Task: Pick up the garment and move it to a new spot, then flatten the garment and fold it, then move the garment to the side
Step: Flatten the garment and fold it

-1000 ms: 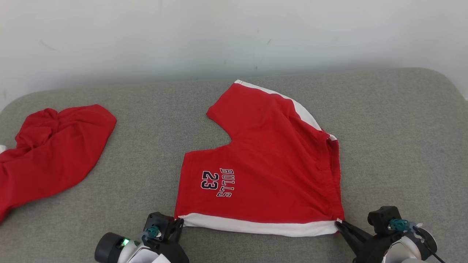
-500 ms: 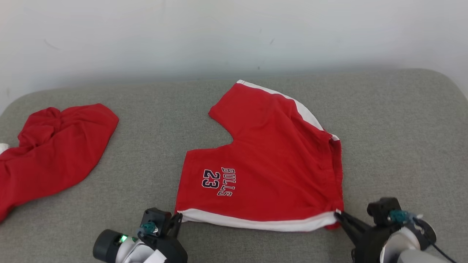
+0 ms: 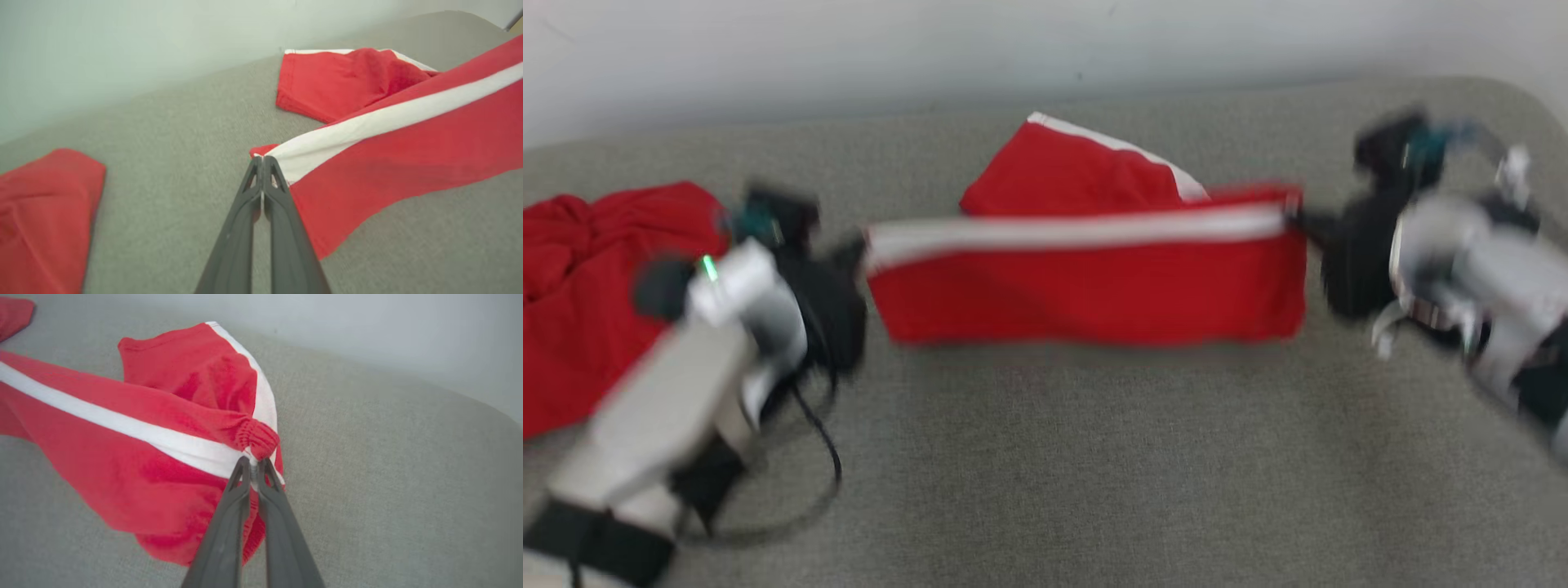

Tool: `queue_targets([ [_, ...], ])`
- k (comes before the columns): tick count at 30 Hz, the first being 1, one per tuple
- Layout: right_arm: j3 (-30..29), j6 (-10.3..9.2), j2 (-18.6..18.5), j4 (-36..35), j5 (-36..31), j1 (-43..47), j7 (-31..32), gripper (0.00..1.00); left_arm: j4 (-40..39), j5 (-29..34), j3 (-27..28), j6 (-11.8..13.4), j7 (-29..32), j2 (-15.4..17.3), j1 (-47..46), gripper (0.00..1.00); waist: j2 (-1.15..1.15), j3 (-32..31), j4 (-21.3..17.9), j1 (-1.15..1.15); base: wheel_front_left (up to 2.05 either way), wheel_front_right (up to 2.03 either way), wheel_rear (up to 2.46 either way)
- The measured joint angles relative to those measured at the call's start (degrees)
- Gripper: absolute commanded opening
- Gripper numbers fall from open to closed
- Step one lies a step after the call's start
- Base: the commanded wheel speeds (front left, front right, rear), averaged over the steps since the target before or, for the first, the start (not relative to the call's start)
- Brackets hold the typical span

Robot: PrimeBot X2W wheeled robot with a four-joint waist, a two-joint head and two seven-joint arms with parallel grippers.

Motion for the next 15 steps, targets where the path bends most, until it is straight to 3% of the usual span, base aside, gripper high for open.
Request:
queue_targets([
  [3, -1.53, 0.24, 2.16, 4.2, -0.67, -11.55, 4.76, 0.0, 2.79, 0.77, 0.76, -1.24, 5.54, 0.47, -11.84, 0.0, 0.0, 2.22, -0.44, 0.0, 0.0, 0.0, 0.0],
  [5, -4.54, 0.42, 3.63, 6.55, -2.01, -20.3, 3.63, 0.0, 3.92, 3.37, 1.92, -0.8, 6.28, 0.52, -20.84, 0.0, 0.01, 3.79, -0.65, 0.01, 0.0, 0.0, 0.0],
  [10, -12.22, 0.22, 4.57, 8.12, -8.46, -37.31, -11.55, 0.0, 1.41, 9.12, 6.77, 3.44, -3.01, 0.76, -39.6, 0.0, -0.01, 7.81, -0.86, -0.02, 0.0, 0.0, 0.0],
  [12, -13.34, 0.25, 3.27, 7.38, -9.88, -37.9, -16.93, 0.0, 0.0, 10.79, 7.14, 5.03, -6.03, 0.31, -41.29, 0.0, -0.01, 9.46, -0.79, -0.03, 0.0, 0.0, 0.0],
  [15, -12.09, 1.83, 2.55, 7.22, -11.56, -34.8, -22.21, 0.0, -0.49, 11.23, 6.69, 5.98, -7.93, 0.08, -38.31, 0.0, 0.0, 11.98, -0.5, 0.0, 0.0, 0.0, 0.0],
])
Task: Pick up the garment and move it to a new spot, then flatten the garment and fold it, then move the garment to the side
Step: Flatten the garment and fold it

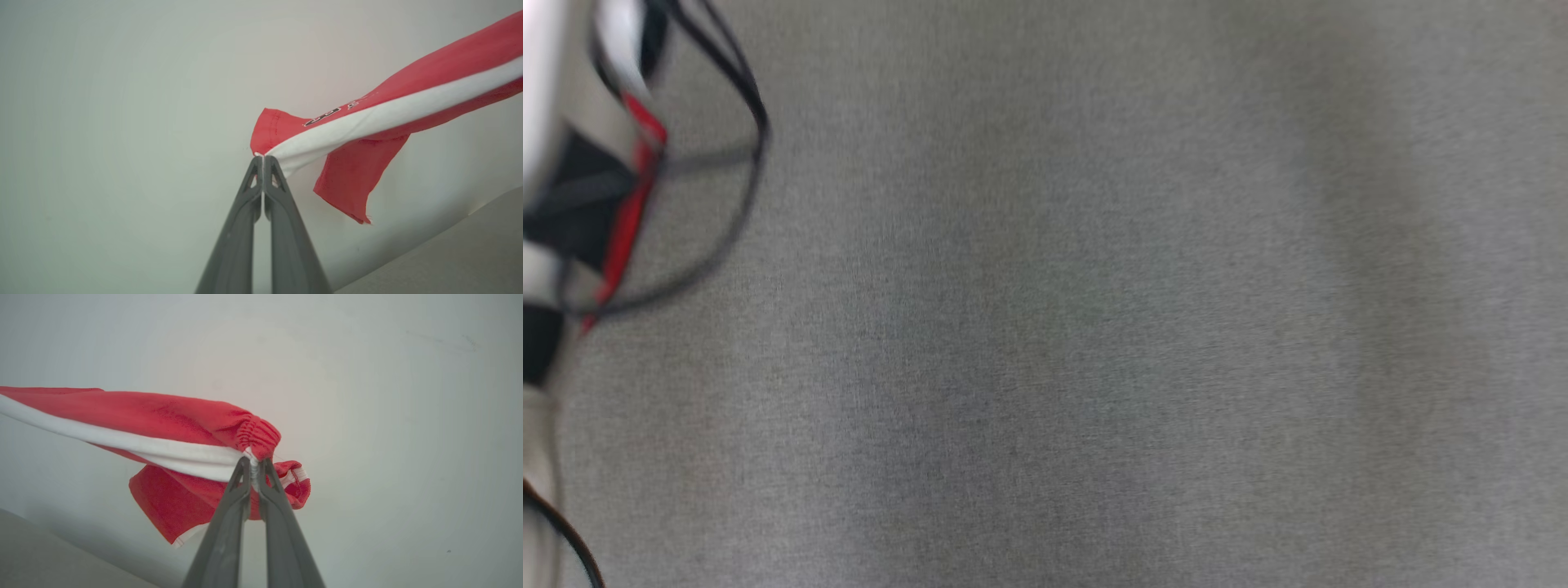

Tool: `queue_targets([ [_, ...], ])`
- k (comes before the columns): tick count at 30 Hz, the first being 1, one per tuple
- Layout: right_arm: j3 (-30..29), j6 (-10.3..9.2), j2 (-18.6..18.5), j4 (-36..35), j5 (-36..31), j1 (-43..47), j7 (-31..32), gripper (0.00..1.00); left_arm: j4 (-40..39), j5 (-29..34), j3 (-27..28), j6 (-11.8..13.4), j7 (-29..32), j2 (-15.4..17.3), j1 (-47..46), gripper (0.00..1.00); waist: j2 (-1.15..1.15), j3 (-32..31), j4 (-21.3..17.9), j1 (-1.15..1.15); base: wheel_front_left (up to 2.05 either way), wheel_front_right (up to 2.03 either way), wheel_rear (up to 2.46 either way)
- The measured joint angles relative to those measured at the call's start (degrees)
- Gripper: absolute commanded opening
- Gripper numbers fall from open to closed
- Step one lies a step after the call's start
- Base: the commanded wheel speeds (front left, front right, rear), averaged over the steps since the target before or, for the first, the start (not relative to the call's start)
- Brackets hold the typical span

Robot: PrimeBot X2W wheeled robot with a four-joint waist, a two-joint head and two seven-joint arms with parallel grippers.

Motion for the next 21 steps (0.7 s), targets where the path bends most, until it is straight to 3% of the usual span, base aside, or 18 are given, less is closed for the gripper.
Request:
queue_targets([
  [6, 4.72, 4.48, 2.66, 4.55, 1.33, 15.07, -4.83, 0.0, 3.63, -2.18, -2.98, 0.04, -2.49, -0.88, 18.44, 0.0, 0.01, 3.84, 0.92, 0.02, 0.0, 0.0, 0.0],
  [10, 9.0, 5.2, 3.48, 8.1, 2.46, 23.94, -4.85, 0.0, 6.55, -1.62, -6.16, -0.35, -2.93, -0.45, 27.37, 0.0, 0.01, 3.71, 2.06, 0.0, 0.0, 0.0, 0.0],
  [21, 11.03, 5.21, 5.71, 10.74, 3.0, 34.79, -6.81, 0.0, 7.64, -5.2, -4.42, 1.29, -7.03, -1.52, 39.78, 0.0, 0.0, -2.81, 1.94, -0.02, 0.0, 0.0, 0.0],
])
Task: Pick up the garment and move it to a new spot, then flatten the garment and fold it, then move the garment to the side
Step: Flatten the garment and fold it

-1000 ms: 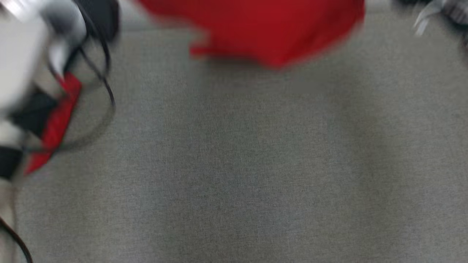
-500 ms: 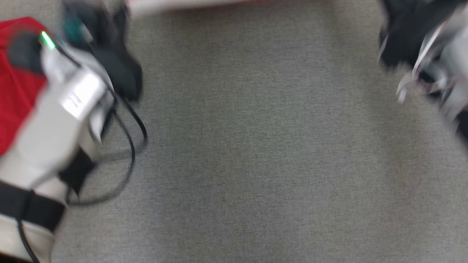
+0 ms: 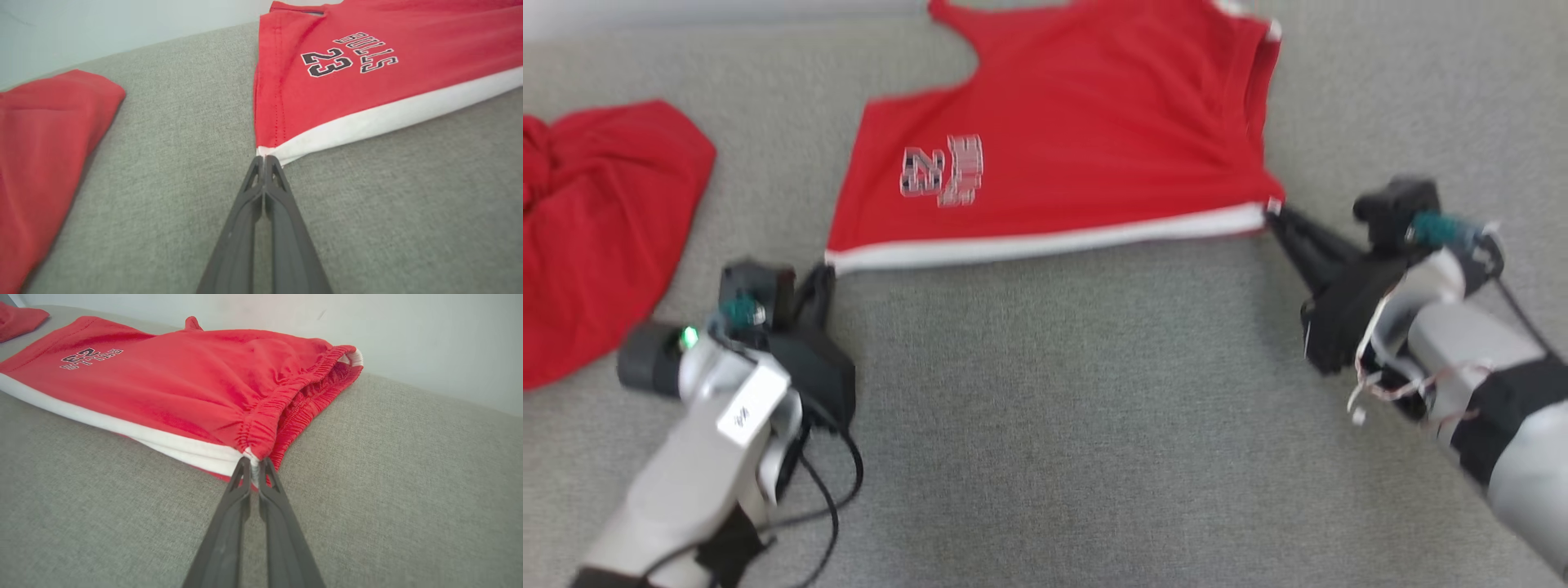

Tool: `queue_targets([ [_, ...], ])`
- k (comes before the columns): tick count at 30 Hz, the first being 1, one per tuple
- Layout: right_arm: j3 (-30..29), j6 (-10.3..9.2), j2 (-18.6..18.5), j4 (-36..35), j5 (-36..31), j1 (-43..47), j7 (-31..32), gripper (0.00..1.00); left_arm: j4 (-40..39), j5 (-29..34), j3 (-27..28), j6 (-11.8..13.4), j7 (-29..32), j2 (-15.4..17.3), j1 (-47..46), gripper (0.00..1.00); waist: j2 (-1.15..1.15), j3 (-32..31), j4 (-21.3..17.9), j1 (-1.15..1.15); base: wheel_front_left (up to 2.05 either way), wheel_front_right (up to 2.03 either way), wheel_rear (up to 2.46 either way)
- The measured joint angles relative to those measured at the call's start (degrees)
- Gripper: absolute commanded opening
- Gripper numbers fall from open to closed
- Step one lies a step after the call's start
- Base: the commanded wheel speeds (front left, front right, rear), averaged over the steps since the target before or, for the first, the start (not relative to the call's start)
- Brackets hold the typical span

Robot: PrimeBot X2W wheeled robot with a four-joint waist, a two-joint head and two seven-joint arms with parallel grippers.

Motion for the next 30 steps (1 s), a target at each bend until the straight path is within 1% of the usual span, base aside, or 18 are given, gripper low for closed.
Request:
queue_targets([
  [2, 0.1, 0.01, 0.07, -0.03, 0.47, 2.26, -0.41, 0.0, -0.24, -0.37, 0.29, 0.36, -0.73, -0.32, 2.32, 0.0, 0.0, -1.54, -0.06, 0.0, 0.0, 0.0, 0.0],
  [5, 0.27, 0.38, 0.05, -0.04, 1.58, 6.03, -0.67, 0.0, -0.73, -1.12, 0.44, 0.41, -1.37, -0.85, 6.08, 0.0, 0.0, -3.92, -0.13, -0.01, 0.0, 0.0, 0.0],
  [11, 0.97, 0.44, 0.03, -0.02, 3.68, 13.44, -1.0, 0.0, -1.14, -2.92, -0.08, 0.54, -2.22, -1.66, 13.62, 0.0, -0.01, -8.85, -0.25, -0.01, 0.0, 0.0, 0.0],
  [18, 1.56, 0.51, -0.21, -0.53, 5.56, 21.11, -1.01, 0.0, -2.0, -3.75, -0.79, 0.89, -2.46, -2.05, 20.82, 0.0, -0.01, -14.71, -0.02, -0.01, 0.0, 0.0, 0.0],
  [22, 2.0, 0.49, -1.07, -1.82, 6.15, 24.96, -0.92, 0.0, -3.42, -4.05, -1.53, 1.32, -2.33, -2.03, 25.16, 0.0, -0.01, -17.93, 0.25, -0.01, 0.0, 0.0, 0.0],
  [24, 2.14, 0.36, -1.47, -2.19, 6.83, 26.61, -0.48, 0.0, -4.11, -3.93, -2.16, 1.4, -1.9, -1.94, 26.7, 0.0, -0.01, -19.36, 0.42, -0.01, 0.0, 0.0, 0.0],
  [27, 2.77, -0.63, -2.23, -3.36, 6.91, 28.27, 0.44, 0.0, -5.39, -3.75, -2.67, 1.41, -1.33, -1.78, 28.82, 0.0, -0.01, -21.14, 0.69, -0.01, 0.0, 0.0, 0.0],
  [29, 3.03, -0.71, -2.32, -3.67, 6.91, 28.43, 0.82, 0.0, -5.65, -3.74, -2.69, 1.45, -0.96, -1.7, 29.44, 0.0, -0.01, -21.6, 0.78, -0.01, 0.0, 0.0, 0.0],
  [30, 3.14, -1.12, -2.35, -4.01, 6.91, 28.48, 1.19, 0.0, -5.83, -3.72, -2.78, 1.47, -0.8, -1.54, 29.98, 0.0, -0.02, -21.97, 0.85, -0.01, 0.0, 0.0, 0.0],
])
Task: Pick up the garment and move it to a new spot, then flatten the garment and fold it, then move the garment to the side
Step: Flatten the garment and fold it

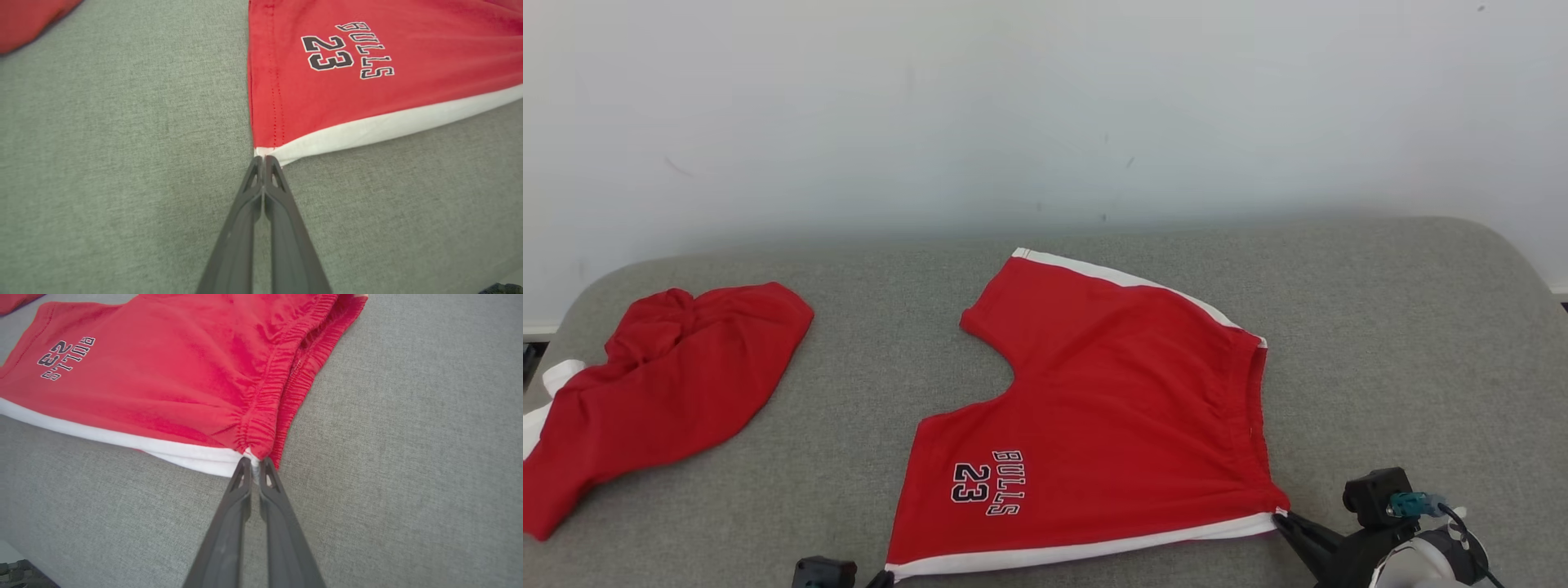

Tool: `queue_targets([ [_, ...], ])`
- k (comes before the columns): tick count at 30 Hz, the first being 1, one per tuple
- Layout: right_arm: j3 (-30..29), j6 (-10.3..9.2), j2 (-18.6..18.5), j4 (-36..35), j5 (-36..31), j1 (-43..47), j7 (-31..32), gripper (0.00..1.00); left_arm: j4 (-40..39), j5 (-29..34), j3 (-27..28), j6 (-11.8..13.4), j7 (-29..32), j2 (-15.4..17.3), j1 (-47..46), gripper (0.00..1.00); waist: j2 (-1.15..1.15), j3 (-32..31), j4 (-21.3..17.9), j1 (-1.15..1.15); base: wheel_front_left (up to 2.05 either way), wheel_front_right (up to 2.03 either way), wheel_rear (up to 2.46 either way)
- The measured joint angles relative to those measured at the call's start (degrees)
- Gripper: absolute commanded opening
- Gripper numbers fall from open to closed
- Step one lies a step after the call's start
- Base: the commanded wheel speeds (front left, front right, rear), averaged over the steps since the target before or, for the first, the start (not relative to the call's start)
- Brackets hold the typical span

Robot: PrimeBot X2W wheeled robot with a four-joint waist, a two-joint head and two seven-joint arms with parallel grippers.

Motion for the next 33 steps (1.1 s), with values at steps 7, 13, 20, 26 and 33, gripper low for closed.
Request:
queue_targets([
  [7, 0.29, -1.56, -0.68, -1.97, 0.18, 1.36, 2.09, 0.0, -1.57, -0.02, 0.18, 0.43, 1.58, 0.08, 1.13, 0.0, 0.0, -0.46, 0.08, 0.02, 0.0, 0.0, 0.0],
  [13, 0.32, -2.87, -1.35, -3.59, 0.57, 1.85, 3.83, 0.0, -2.66, -0.04, 0.4, 0.48, 2.89, 0.1, 1.23, 0.0, 0.01, -0.35, -0.09, 0.02, 0.0, 0.0, 0.0],
  [20, -0.62, -3.9, -2.69, -5.73, 2.33, 2.52, 4.91, 1.0, -4.37, -0.27, 1.92, 0.96, 3.23, 0.42, 2.36, 1.0, 0.01, -0.68, -0.19, 0.02, 0.0, 0.0, 0.0],
  [26, -3.08, -3.43, -4.2, -9.98, 5.58, 4.44, 4.56, 1.0, -7.53, -0.76, 4.11, 0.98, 2.88, 1.26, 2.7, 1.0, 0.01, -1.13, -0.05, 0.02, 0.0, 0.0, 0.0],
  [33, -5.43, -4.43, -6.9, -14.55, 5.83, 4.47, 2.03, 1.0, -11.87, -0.86, 7.35, 0.98, 0.74, 2.19, 4.6, 1.0, 0.01, -1.68, 0.1, 0.02, 0.0, 0.0, 0.0],
])
